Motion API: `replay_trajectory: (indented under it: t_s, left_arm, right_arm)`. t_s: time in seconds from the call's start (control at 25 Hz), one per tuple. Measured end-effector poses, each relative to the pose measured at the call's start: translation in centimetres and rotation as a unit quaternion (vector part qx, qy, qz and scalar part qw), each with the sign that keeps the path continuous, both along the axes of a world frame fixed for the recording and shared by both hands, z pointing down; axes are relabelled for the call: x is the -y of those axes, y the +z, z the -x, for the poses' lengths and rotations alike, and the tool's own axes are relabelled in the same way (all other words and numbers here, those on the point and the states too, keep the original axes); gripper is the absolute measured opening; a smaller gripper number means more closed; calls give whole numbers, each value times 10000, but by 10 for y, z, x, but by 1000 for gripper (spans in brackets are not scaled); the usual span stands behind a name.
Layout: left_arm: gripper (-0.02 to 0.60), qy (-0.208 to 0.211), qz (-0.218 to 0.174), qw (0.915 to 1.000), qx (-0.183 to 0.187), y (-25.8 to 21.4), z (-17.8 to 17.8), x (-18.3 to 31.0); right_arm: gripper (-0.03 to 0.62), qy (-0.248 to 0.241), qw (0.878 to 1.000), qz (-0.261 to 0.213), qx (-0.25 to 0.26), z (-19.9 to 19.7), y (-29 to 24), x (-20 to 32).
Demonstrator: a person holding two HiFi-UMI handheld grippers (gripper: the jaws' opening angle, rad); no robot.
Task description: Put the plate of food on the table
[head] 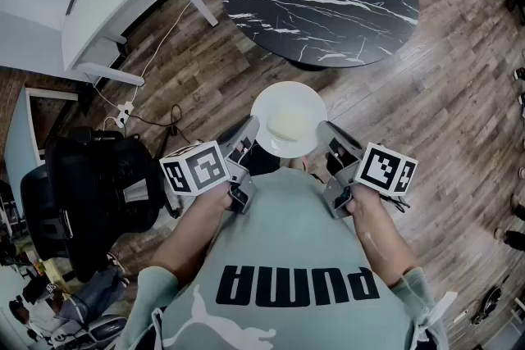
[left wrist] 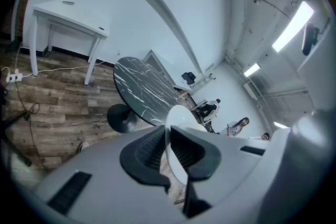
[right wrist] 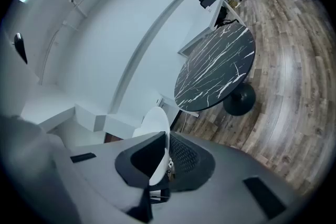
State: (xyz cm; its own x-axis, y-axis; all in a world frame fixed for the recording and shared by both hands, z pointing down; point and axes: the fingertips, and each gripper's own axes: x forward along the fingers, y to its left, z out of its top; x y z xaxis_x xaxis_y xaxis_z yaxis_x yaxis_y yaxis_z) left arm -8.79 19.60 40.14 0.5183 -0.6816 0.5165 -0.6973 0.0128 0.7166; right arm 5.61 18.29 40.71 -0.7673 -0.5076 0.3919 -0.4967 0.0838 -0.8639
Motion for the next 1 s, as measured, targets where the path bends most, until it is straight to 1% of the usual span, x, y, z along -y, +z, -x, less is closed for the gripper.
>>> replay_trajectory:
  t_s: [0.2,0.32,0.44,0.72,1.0]
  left_arm:
    - [35,228,-2,9997,-23,7,2,39]
    - [34,399,36,9991,-111,10,7,71]
    - [34,576,94,9981,-178,16,15,107]
    - [34,1040,143,9940,-301,17,43,189]
    - [34,1291,46,9907,-418,12,59,246]
  right_arm:
    - [28,225,9997,63,-40,3,8,31]
    - [28,372,9991,137,-136,7,12,58]
    - [28,531,9979,205,-322,14,15,89]
    - [29,991,9937,314,-411,45,13,159]
    - [31,1282,9894,312,-602,59,8,207]
